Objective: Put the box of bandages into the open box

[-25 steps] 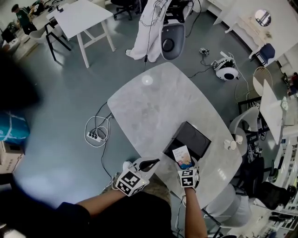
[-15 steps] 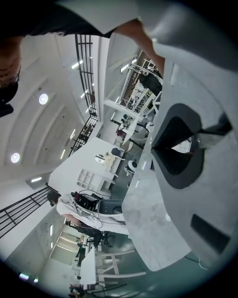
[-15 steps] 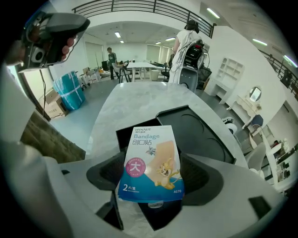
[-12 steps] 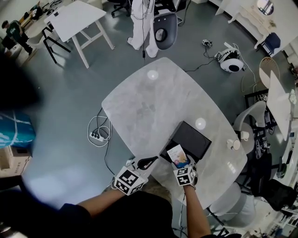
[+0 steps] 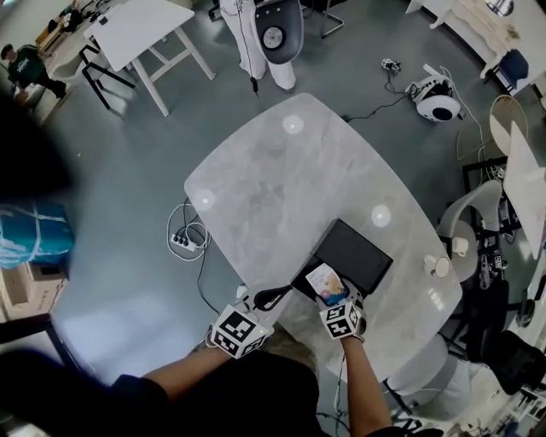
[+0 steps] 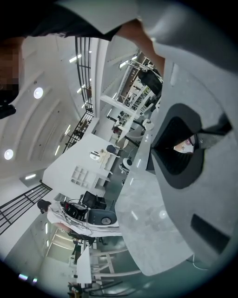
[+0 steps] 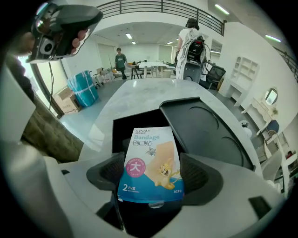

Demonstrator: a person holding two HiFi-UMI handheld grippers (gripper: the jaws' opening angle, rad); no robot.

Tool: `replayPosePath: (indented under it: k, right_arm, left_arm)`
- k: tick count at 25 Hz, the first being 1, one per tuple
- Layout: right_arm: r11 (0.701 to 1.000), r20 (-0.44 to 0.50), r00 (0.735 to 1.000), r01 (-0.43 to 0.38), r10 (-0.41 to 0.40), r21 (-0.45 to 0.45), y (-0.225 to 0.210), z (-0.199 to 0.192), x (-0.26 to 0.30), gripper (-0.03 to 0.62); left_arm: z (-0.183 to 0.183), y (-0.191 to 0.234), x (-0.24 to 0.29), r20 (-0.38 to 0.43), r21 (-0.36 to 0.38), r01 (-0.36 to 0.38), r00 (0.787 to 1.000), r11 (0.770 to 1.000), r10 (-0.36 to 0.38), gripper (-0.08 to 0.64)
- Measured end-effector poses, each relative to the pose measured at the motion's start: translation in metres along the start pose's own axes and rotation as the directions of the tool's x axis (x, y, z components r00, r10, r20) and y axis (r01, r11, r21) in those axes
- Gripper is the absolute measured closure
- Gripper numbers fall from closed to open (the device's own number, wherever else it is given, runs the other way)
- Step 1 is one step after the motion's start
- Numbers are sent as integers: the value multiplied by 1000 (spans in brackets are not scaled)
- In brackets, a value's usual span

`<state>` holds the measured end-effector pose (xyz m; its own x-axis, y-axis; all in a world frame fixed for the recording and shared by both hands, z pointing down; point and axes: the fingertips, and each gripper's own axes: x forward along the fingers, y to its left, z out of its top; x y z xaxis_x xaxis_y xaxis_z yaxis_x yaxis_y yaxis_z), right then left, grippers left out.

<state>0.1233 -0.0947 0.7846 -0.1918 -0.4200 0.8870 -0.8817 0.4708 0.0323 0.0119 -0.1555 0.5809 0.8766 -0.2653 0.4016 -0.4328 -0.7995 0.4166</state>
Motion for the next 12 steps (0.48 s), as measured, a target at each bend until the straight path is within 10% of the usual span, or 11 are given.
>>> replayPosePath:
  k: [12]
  right_arm:
    - [998,7,998,-55,55,2,0,-7,23,256]
  left_arm:
    - [-6,6,20,-29,-27,-32,999,999,31,545]
